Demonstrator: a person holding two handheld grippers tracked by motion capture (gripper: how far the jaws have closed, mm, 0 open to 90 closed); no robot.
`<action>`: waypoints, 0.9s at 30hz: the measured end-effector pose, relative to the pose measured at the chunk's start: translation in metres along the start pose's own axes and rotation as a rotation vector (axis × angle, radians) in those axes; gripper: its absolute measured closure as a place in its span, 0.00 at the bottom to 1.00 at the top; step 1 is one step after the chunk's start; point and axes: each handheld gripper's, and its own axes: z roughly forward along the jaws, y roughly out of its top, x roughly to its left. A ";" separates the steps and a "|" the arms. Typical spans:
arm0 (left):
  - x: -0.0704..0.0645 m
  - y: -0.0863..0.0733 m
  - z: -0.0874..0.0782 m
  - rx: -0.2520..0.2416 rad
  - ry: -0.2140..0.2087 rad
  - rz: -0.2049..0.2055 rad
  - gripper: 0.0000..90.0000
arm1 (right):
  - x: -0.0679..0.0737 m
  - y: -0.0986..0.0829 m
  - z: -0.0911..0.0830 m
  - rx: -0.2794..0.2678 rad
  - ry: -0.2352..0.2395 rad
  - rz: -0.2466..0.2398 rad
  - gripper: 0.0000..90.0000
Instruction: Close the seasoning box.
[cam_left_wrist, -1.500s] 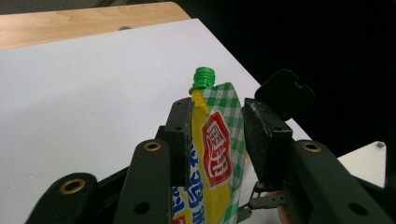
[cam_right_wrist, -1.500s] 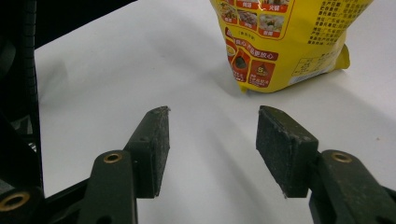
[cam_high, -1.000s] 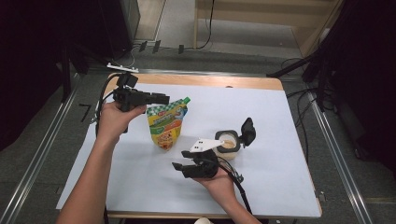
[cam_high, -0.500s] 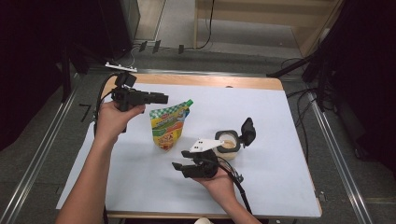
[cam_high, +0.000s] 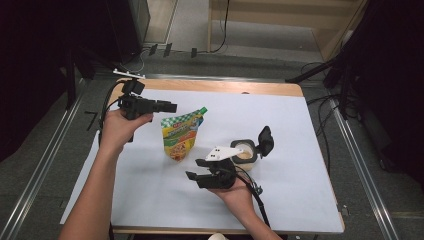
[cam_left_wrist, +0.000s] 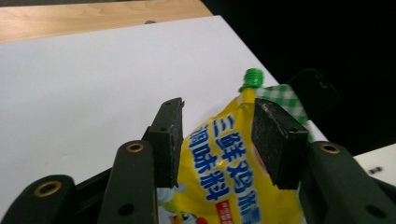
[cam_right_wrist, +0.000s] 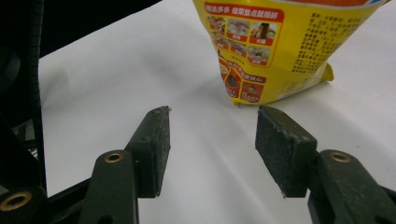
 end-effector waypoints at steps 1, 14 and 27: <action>0.002 -0.001 0.000 -0.003 0.000 -0.007 0.59 | -0.001 0.001 -0.001 -0.004 -0.002 -0.001 0.51; 0.018 -0.007 0.003 -0.021 0.025 -0.038 0.53 | -0.010 0.016 -0.030 -0.030 -0.046 -0.005 0.54; 0.029 -0.014 0.008 -0.037 0.037 -0.072 0.51 | -0.036 0.029 -0.066 0.005 -0.076 0.056 0.58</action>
